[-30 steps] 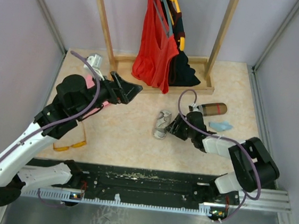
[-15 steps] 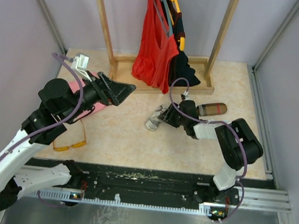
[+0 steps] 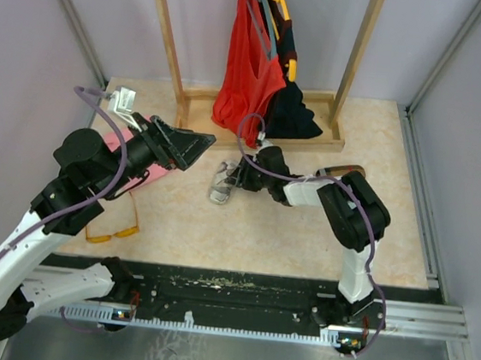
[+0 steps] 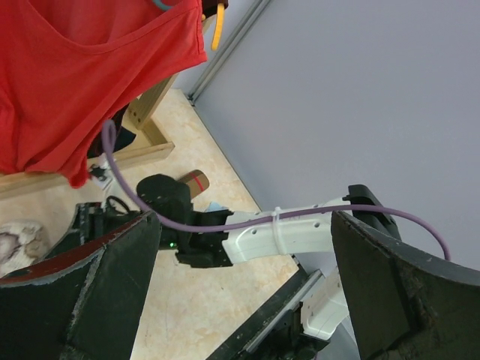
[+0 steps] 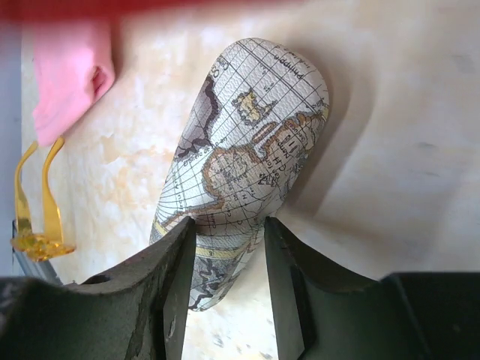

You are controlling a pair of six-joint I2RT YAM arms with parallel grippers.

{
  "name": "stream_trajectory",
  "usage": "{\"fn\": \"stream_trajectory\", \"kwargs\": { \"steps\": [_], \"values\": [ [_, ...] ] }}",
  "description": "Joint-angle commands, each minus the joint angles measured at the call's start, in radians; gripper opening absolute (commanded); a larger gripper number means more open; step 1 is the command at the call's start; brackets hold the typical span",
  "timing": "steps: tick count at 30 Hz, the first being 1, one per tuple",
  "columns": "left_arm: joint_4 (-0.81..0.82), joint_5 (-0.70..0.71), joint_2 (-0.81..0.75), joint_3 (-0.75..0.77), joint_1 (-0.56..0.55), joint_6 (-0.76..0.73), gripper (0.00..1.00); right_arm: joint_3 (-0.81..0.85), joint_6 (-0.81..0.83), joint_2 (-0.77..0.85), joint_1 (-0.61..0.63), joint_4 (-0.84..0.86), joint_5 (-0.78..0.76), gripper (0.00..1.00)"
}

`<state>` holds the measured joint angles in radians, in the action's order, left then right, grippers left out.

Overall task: Organize the sunglasses
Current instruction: Move the sunglasses case at the center of the board, then open the sunglasses case at the center of the board.

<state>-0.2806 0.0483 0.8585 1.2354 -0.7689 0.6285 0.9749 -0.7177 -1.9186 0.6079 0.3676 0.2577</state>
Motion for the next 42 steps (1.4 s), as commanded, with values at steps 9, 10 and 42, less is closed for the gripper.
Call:
{"fn": "stream_trajectory", "kwargs": {
  "steps": [9,10,42],
  "values": [
    [0.068,0.021,-0.061,-0.033,-0.002,-0.014,1.00,0.114,0.026,-0.060,0.097,-0.078,-0.008,0.42],
    [0.066,0.024,-0.062,-0.027,-0.002,-0.016,1.00,0.106,0.031,-0.037,0.095,-0.082,-0.013,0.43],
    [0.021,0.111,-0.113,0.016,-0.003,-0.092,1.00,0.058,-0.117,0.389,-0.412,-0.697,-0.787,0.74]
  ]
}}
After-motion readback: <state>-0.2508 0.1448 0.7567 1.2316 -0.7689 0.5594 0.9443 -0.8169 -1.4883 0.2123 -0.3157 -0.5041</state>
